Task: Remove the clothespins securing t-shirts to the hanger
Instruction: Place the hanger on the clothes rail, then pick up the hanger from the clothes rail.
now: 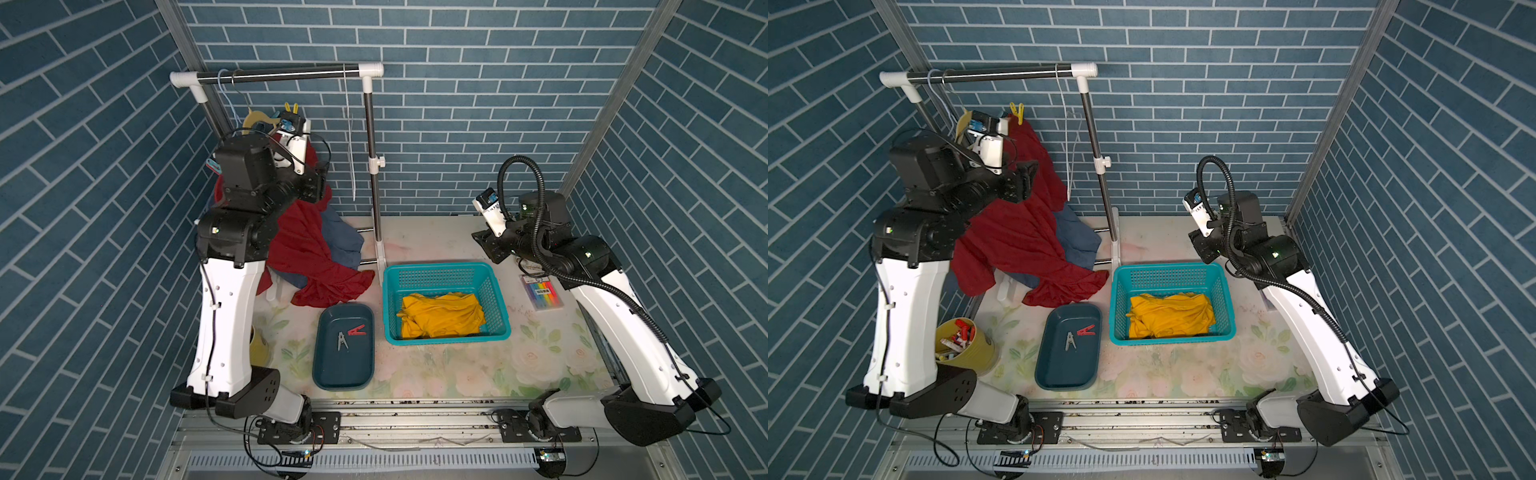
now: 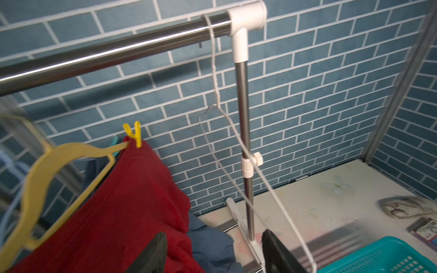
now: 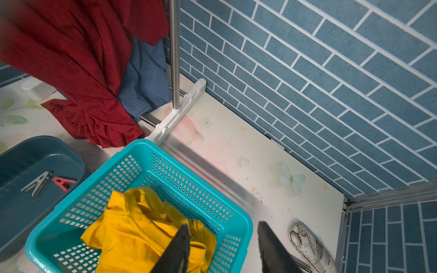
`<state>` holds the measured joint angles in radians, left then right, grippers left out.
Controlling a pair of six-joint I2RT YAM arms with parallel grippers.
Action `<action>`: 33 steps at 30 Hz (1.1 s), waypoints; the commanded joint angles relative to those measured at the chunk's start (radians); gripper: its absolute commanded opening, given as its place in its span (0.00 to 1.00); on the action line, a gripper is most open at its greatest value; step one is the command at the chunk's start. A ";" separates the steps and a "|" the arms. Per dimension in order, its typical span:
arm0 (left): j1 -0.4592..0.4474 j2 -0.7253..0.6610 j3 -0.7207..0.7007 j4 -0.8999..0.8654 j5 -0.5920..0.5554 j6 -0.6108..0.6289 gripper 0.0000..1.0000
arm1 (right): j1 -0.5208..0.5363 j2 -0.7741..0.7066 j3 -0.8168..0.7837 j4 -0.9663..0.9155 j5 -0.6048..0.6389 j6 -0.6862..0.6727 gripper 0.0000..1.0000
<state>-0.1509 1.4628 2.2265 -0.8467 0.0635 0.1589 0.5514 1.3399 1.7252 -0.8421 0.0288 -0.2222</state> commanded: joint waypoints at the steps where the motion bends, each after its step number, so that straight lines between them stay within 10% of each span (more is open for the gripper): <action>1: 0.110 -0.079 -0.047 -0.147 -0.067 -0.044 0.67 | -0.004 -0.015 0.013 0.018 -0.030 0.061 0.48; 9: 0.388 -0.185 -0.193 -0.208 0.185 -0.117 0.67 | -0.004 -0.031 -0.043 0.009 -0.074 0.130 0.48; 21: 0.430 0.004 0.075 -0.214 0.037 -0.121 0.63 | -0.006 0.039 0.066 -0.091 -0.062 0.257 0.48; 33: 0.479 0.115 0.042 -0.160 0.277 -0.199 0.46 | -0.011 0.057 0.007 0.020 -0.036 0.238 0.48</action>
<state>0.3206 1.5845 2.2936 -1.0222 0.2626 -0.0227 0.5468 1.3819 1.6974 -0.8490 -0.0261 0.0036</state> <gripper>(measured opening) 0.474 0.484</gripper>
